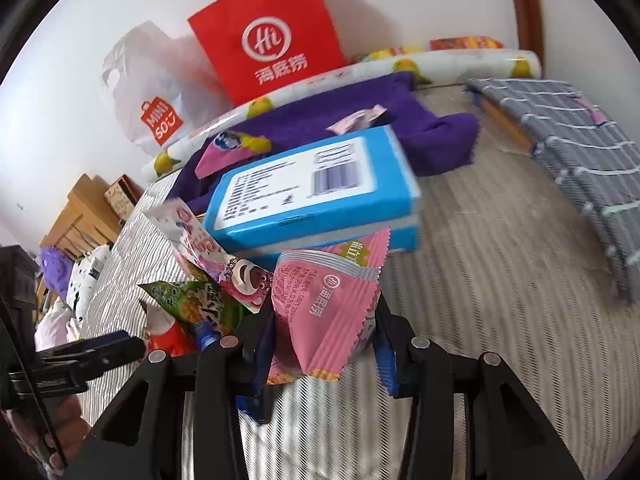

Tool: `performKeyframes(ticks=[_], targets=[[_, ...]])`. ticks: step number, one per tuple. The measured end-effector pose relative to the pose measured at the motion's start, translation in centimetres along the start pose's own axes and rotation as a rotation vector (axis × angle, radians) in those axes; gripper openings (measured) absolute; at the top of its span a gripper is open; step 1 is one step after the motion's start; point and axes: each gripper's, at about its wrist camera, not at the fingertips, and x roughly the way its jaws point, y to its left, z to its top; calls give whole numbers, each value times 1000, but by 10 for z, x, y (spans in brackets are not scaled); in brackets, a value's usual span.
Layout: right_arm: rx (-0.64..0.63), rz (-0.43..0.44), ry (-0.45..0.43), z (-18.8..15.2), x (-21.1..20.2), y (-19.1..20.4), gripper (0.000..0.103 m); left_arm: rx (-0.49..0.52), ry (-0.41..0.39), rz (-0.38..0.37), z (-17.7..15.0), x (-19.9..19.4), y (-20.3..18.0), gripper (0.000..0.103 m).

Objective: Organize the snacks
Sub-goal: 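Grasp the pink wrapped snack bag with the right tool, then grasp and lift the red-white strawberry bag with the left tool while the right tool holds its bag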

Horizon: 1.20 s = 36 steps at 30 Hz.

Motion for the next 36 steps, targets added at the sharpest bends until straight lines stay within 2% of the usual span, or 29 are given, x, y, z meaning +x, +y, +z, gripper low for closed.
performKeyframes(ticks=[9,10,12,15,20,24,31,34,36], targets=[[5,-10,-11,-12,-27,-19,42,95,-45,109,-4,15,-30,79],[1,-11,-14,-13,-30,-18,42,110,-53,133,-4,16,-33,77],[-18,-18,-23,-16,-35,-15,42,138,-69,171,-6,16,-35,61],[-35,-43,-43,-18,-44,-9,42,154,-73,148,-7,11,-32,51],[-37,-74,-77,-21,-62,-2,42,153,-87,88,-2,0,-16,40],[-35,-104,-99,-22,-75,5,42,166,-102,71,6,-6,-9,34],[-39,-142,-109,-22,-78,21,42,203,-80,23,5,-2,-5,35],[-36,-153,-107,-22,-75,26,42,222,-72,2,3,-1,-3,39],[-32,-160,-111,-23,-73,29,42,223,-66,-22,3,-1,3,48]])
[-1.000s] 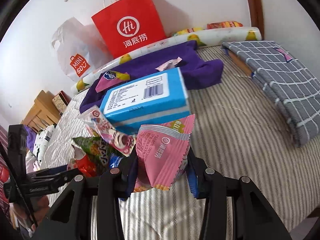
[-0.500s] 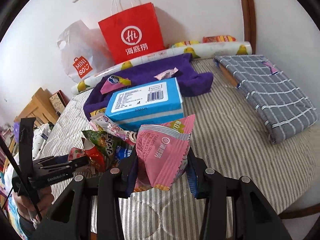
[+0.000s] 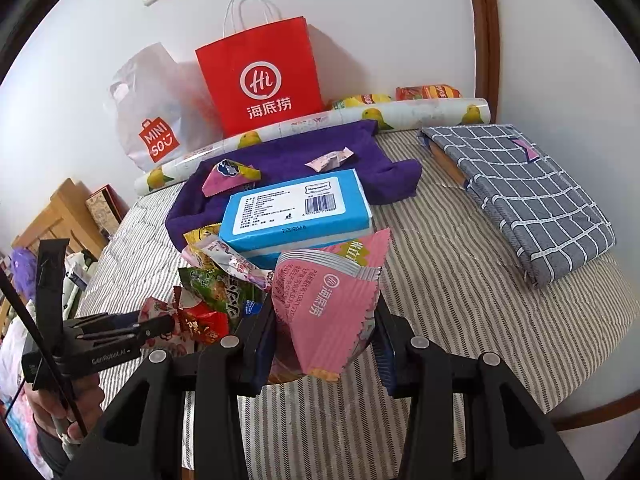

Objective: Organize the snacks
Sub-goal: 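Grasp and lift the red-white strawberry bag with the left tool while the right tool holds its bag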

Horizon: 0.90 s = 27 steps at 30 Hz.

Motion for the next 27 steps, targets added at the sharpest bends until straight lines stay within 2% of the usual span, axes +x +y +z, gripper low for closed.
performKeyframes(ticks=[2,8,13,15,19,20,22,24,27], targets=[[7,-8,-4,-1,0,2,42,23,-11,12,1,-1,3,57],[16,-39,-16,-5,-5,3,42,79,-40,-37,9,-4,0,68],[39,-51,-20,-6,-6,-5,42,108,13,-6,4,7,-4,70],[52,-51,-20,-8,-4,-8,42,130,8,15,-1,10,-8,72],[63,-35,-10,-10,-1,-12,42,188,-19,126,-14,12,-21,77],[64,-29,-9,-10,-1,-13,42,182,-25,142,-16,12,-23,75],[69,-16,-13,-9,-3,-14,42,159,-33,157,-16,10,-22,65],[65,-4,-20,-8,-4,-15,42,143,-34,156,-15,5,-21,40],[53,4,-25,-5,-8,-16,42,120,-21,152,-14,1,-17,25]])
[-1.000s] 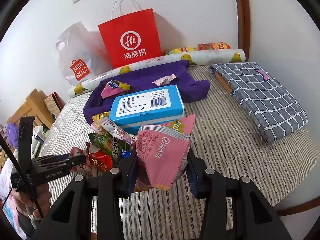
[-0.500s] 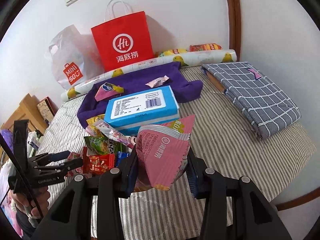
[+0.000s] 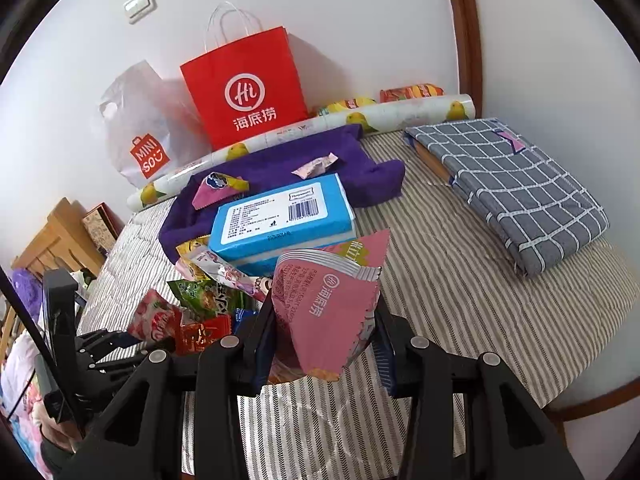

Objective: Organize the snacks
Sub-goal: 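Grasp and lift the red-white strawberry bag with the left tool while the right tool holds its bag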

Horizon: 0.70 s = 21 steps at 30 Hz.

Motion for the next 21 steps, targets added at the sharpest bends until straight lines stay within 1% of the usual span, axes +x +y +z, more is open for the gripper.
performKeyframes(ticks=[3,7,15,19,21], targets=[[-9,13,5,3,-1,0,42,-22,3,15,-1,-5,3,23],[-23,26,6,8,-4,2,42,-62,2,36,-2,-13,14,21],[-46,61,-16,18,-9,13,42,-125,-40,41,7,-42,34,21],[-61,81,-25,26,-11,20,42,-134,-71,23,18,-59,36,21],[-72,86,-33,30,-13,25,42,-144,-80,-2,25,-65,35,21]])
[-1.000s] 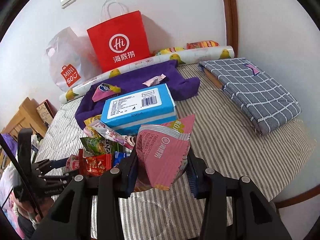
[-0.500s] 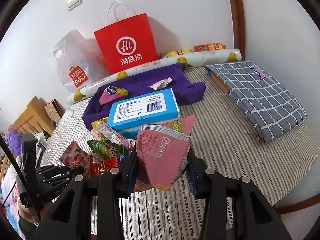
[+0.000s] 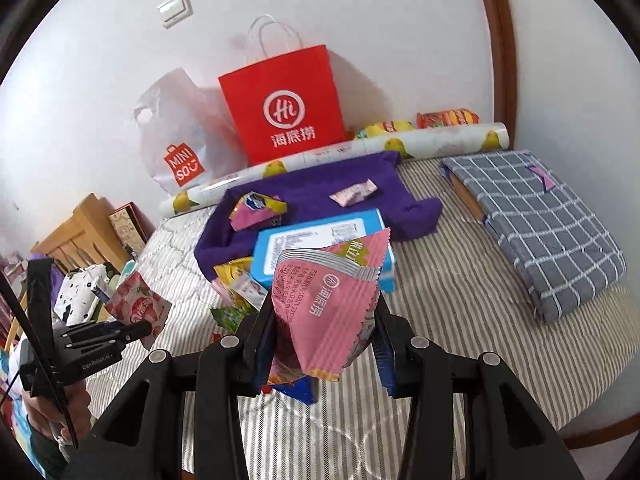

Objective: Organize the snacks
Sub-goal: 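Grasp and lift the red-white strawberry bag with the left tool while the right tool holds its bag, then carry the pink bag and strawberry bag over the purple towel with both tools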

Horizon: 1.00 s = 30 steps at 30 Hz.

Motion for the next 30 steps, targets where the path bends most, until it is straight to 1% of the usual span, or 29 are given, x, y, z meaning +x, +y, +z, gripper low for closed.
performKeyframes(ticks=[2,5,7,9,13,18,21,26,30], targets=[[-10,-1,-2,5,-2,3,42,-10,-4,-21,5,-3,-3,21],[-15,11,-15,12,-6,4,42,-4,-22,-16,15,-7,-12,21],[-23,19,-18,17,-7,3,42,-8,-30,-31,22,-8,-17,21],[-32,24,-18,23,-6,1,42,-18,-35,-49,29,-9,-20,21],[-55,37,-23,35,0,-1,42,-32,-44,-55,45,-5,-26,21],[-72,52,-32,56,14,-2,42,-33,-55,-78,75,3,-30,21],[-80,51,-44,68,23,-2,42,-16,-62,-81,92,8,-35,21],[-77,32,-58,86,41,-3,42,13,-64,-87,124,22,-42,21],[-72,10,-70,103,57,-7,42,23,-52,-101,145,35,-48,21]])
